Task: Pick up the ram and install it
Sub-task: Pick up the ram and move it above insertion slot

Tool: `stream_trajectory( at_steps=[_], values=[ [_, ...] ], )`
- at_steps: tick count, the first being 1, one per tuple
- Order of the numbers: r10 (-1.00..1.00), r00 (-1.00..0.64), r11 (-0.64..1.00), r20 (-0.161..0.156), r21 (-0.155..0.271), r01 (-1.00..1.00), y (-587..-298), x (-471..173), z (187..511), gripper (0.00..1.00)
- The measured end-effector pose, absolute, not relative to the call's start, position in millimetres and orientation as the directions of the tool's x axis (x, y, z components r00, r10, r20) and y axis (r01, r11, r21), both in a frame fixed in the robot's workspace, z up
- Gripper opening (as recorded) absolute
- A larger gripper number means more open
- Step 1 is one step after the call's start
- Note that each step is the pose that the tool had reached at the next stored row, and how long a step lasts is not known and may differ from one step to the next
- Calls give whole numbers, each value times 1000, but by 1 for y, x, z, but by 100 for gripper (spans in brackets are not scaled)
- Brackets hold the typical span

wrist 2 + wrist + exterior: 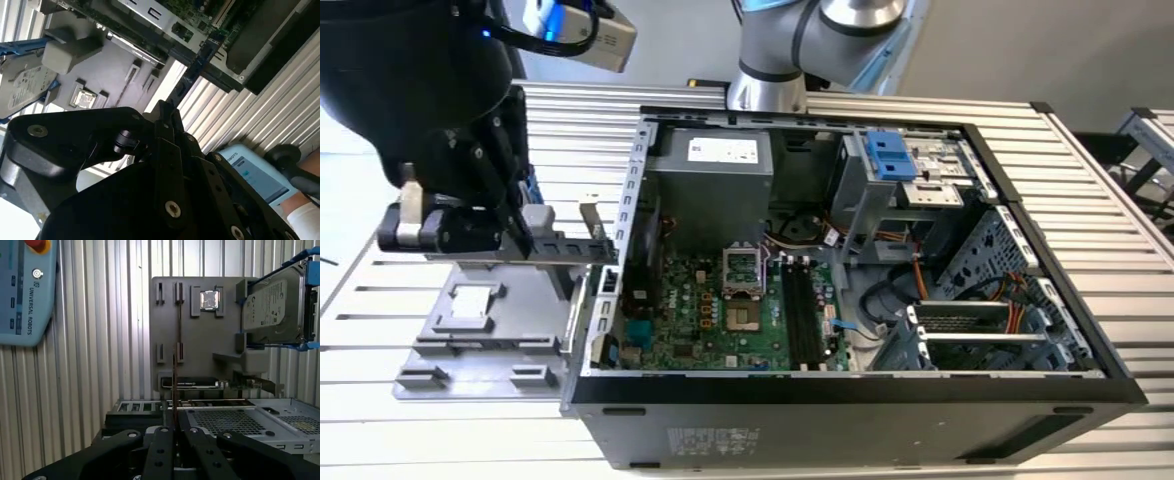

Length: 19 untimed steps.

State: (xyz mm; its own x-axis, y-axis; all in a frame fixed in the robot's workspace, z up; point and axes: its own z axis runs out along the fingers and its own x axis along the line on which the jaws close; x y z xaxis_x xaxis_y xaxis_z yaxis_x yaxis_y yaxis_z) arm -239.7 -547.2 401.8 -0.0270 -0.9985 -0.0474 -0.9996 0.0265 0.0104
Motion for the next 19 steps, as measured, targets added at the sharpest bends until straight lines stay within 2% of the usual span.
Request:
stream_trajectory(
  at_steps=[19],
  values=[
    [-999,-27,26,-47,10,-1000,-532,-157,402,0]
  ],
)
